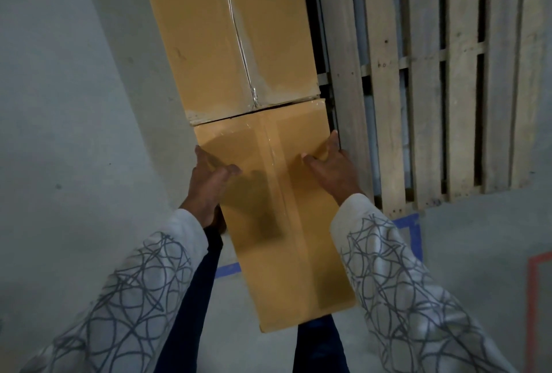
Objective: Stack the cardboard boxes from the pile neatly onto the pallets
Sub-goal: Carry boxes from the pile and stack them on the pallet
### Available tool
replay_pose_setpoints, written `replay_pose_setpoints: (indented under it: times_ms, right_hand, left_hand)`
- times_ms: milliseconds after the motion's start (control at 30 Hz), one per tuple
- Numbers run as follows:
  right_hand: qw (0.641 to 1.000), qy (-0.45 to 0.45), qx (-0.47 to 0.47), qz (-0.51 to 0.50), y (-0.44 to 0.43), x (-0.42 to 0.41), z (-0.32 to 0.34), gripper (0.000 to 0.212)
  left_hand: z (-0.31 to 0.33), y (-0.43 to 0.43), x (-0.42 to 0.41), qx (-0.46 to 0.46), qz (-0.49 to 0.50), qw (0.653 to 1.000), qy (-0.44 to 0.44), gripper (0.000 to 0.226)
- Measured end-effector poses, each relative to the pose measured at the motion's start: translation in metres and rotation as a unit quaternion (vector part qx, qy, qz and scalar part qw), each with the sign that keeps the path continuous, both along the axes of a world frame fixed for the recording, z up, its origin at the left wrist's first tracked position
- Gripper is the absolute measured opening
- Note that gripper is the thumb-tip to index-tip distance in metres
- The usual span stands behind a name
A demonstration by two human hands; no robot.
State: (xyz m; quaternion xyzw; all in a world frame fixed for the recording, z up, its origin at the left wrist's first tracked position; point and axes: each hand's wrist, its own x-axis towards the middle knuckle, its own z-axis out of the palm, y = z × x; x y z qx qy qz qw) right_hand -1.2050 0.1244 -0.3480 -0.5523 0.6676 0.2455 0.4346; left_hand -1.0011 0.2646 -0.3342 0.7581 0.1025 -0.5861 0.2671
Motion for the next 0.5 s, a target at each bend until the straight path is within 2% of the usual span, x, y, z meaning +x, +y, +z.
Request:
replay_pose_setpoints:
  times_ms: [100, 233, 300, 400, 500]
  right_hand:
    - [1.0, 0.013, -0.003, -0.001, 0.0, 0.002, -0.003, 0.104]
    - [1.0, 0.024, -0.001, -0.002, 0.002, 0.006, -0.007, 0.107]
    - [1.0, 0.026, -0.001, -0.005, 0.003, 0.007, -0.009, 0.108]
    - [1.0, 0.023, 0.008, -0.018, 0.0, 0.01, -0.011, 0.111]
    - [0.999, 0.027, 0.017, -0.025, -0.004, 0.014, -0.01, 0.111]
  left_hand:
    - [0.001, 0.0, 0.004, 0.007, -0.001, 1.0, -0.002, 0.122]
    - [0.001, 0.006, 0.007, -0.003, 0.012, 1.0, -0.012, 0.091]
    - [-0.002, 0.01, 0.008, -0.005, 0.005, 1.0, -0.018, 0.085]
    - [-0.004, 0.009, 0.008, -0.003, 0.007, 1.0, -0.019, 0.084]
    - [-0.005, 0.006, 0.009, 0.013, -0.001, 1.0, -0.016, 0.103]
